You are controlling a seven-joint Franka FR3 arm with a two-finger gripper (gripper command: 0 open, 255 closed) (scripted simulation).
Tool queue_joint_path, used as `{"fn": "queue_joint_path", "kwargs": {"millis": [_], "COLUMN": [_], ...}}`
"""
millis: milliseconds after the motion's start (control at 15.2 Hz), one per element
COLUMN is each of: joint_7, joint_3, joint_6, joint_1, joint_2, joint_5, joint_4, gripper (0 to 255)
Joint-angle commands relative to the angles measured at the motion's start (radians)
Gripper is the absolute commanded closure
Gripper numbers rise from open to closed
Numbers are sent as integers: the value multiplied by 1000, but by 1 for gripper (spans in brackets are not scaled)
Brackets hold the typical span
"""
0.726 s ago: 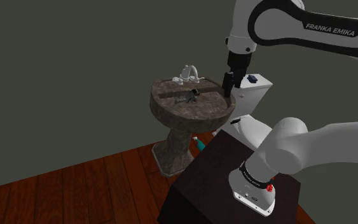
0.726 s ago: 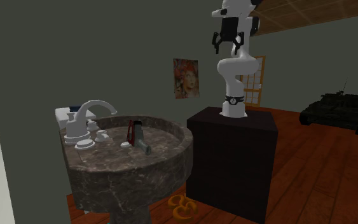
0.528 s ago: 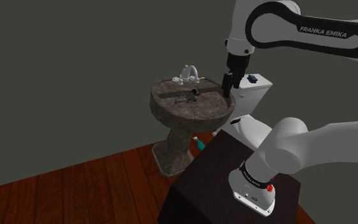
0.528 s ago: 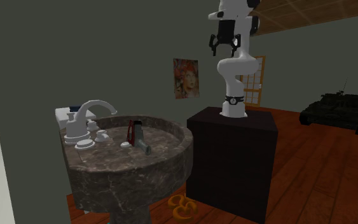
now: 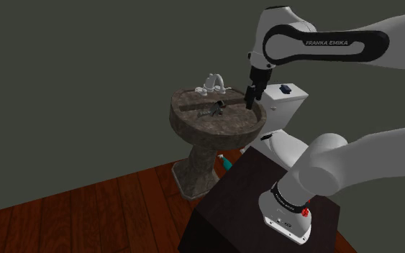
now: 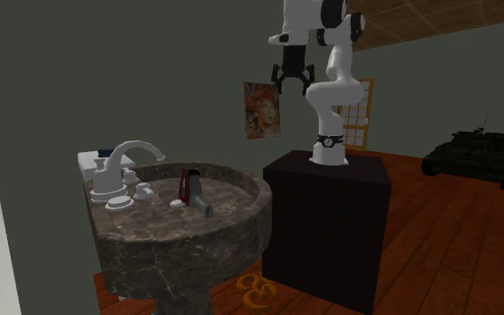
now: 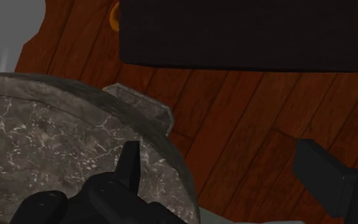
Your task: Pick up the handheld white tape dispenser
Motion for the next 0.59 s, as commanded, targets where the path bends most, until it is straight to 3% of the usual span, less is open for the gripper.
{"fn": "queue_joint_path", "kwargs": {"millis": [0,528], "joint_7": [-43,-221], "joint_3": [-40,-184], "joint_6": [64,305], "joint_1": [-8,-18], "joint_2": [59,326], "joint_5": [-16,-9], "joint_4": [12,92], "gripper": [0,0]}}
